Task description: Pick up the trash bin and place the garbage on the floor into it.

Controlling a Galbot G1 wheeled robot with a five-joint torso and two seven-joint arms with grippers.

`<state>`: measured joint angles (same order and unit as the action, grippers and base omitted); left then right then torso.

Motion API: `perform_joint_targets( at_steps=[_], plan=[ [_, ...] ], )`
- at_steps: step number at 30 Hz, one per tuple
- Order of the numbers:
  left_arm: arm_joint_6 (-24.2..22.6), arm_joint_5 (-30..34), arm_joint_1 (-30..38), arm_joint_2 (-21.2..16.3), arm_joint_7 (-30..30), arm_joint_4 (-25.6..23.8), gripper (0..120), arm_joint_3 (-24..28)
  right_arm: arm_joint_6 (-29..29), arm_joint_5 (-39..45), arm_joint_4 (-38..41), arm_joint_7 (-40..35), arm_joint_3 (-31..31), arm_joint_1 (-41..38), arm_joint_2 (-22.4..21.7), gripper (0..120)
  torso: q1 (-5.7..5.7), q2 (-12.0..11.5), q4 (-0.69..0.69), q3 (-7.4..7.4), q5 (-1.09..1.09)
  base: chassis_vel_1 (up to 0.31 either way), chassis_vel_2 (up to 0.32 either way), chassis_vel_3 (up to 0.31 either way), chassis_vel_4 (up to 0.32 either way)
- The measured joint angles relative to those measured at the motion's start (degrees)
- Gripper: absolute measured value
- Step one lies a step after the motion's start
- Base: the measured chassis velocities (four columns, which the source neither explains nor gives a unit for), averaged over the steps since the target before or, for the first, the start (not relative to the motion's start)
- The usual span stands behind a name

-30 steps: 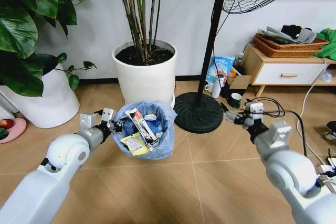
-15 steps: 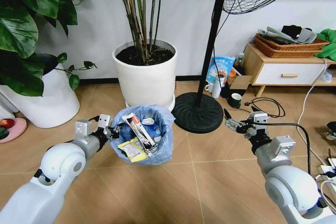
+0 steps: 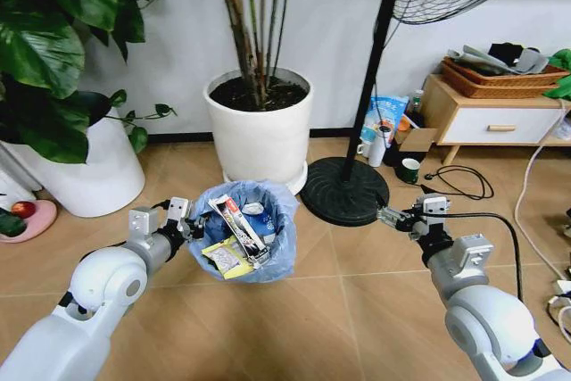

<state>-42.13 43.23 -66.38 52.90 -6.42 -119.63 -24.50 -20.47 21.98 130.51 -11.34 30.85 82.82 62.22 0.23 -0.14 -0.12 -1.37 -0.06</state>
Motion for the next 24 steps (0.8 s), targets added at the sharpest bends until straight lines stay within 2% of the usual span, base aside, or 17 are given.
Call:
perform_joint_targets(
  at_steps=[24],
  plan=[
    [0.0, -0.2, 0.8, 0.9, 0.0, 0.7, 0, 0.2, 0.0, -0.1, -0.6, 0.4, -0.8, -0.3, -0.1, 100, 0.01, 0.0, 0.0, 0.0, 0.02, 0.244, 0.247, -0.242, -0.248]
  ],
)
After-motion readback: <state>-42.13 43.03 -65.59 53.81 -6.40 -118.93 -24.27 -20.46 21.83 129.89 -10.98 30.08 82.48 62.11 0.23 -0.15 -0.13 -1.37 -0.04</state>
